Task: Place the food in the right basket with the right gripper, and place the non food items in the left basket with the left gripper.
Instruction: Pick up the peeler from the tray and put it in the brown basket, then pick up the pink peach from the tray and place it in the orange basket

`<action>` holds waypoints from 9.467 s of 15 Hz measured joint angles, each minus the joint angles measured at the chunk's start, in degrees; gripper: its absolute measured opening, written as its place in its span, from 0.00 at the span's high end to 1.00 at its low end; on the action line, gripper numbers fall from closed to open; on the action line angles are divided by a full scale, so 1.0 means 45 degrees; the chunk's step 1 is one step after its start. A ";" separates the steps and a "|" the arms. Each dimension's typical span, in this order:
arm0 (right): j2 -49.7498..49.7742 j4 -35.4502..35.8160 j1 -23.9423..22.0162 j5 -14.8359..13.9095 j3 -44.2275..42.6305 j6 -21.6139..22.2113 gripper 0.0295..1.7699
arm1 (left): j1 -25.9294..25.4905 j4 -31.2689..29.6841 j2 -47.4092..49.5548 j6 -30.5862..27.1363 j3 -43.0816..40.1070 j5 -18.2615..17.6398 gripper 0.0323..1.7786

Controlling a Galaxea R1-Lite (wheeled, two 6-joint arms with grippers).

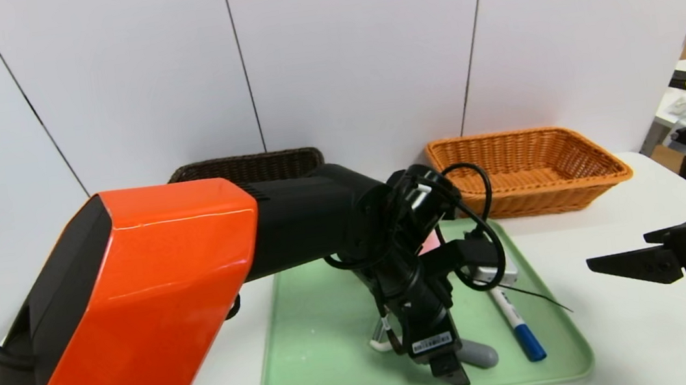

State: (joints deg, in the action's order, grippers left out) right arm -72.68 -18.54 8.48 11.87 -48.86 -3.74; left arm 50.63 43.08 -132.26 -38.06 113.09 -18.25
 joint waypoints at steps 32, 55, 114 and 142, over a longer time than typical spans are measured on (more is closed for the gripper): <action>0.0263 0.0287 0.0098 -0.0005 0.0024 0.0000 0.03 | -0.3701 0.1647 0.4129 -0.1238 -0.0130 0.0558 0.86; 0.0087 0.0428 0.0038 0.0000 0.0729 0.0000 0.03 | -0.8588 -0.4351 0.1528 -0.4091 -0.0014 0.0634 0.86; -0.8086 0.4061 0.4846 -0.1820 -0.4481 0.1065 0.03 | -0.3841 -0.3283 1.0465 0.4600 -0.9788 0.0656 0.05; -0.7160 0.5589 0.4939 -0.2137 -0.5031 0.1707 0.56 | -0.3809 -0.3297 1.0397 0.4478 -0.9506 0.0634 0.05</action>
State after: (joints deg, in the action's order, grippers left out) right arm -104.90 6.61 30.71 2.26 -71.50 3.94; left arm 33.49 28.25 -85.47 -17.91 70.32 -15.40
